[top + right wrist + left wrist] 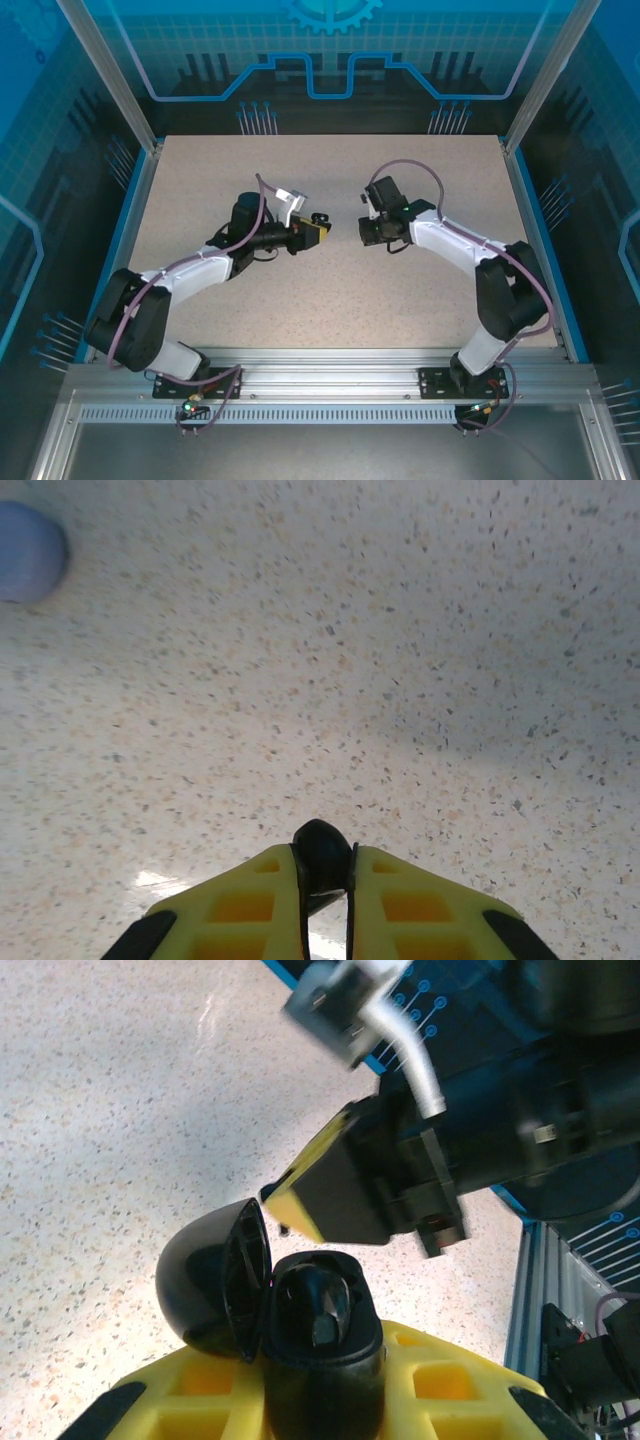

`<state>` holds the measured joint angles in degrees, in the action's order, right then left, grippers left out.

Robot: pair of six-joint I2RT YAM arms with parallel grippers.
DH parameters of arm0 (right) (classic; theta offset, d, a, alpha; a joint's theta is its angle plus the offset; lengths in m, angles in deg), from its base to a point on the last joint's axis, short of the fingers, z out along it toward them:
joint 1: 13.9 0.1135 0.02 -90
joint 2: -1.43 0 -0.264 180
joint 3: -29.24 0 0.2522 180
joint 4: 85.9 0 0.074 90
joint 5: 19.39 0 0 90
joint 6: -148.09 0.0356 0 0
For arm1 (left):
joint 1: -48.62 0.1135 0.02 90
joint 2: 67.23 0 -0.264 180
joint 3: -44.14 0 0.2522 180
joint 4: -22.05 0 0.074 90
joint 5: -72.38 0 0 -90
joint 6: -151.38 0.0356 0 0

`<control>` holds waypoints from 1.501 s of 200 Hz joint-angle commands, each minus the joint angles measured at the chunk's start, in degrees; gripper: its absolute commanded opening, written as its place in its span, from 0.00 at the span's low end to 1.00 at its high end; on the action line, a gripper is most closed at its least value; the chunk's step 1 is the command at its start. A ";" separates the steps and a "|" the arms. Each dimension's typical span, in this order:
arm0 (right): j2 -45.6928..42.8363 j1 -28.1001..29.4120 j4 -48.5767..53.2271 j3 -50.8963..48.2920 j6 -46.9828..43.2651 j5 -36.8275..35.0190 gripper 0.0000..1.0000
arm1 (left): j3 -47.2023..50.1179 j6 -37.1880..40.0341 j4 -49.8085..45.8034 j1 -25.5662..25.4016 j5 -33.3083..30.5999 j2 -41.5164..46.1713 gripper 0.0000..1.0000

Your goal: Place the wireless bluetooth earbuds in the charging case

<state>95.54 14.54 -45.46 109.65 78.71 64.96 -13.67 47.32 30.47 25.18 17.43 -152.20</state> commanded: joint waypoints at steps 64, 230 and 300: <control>-11.74 1.10 -2.59 -0.68 -4.29 6.18 0.16 | -0.41 -4.98 8.09 -2.37 0.02 -6.40 0.00; -22.56 4.41 -5.50 0.58 -10.83 15.93 0.18 | -5.60 -4.04 12.08 -3.58 17.19 -4.70 0.00; -22.22 5.37 -4.80 1.15 -11.80 15.80 0.18 | -6.38 -4.66 13.11 -3.67 18.19 -3.82 0.00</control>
<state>73.84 19.05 -49.92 109.00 68.07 79.93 -18.02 41.98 41.22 22.08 33.43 -158.12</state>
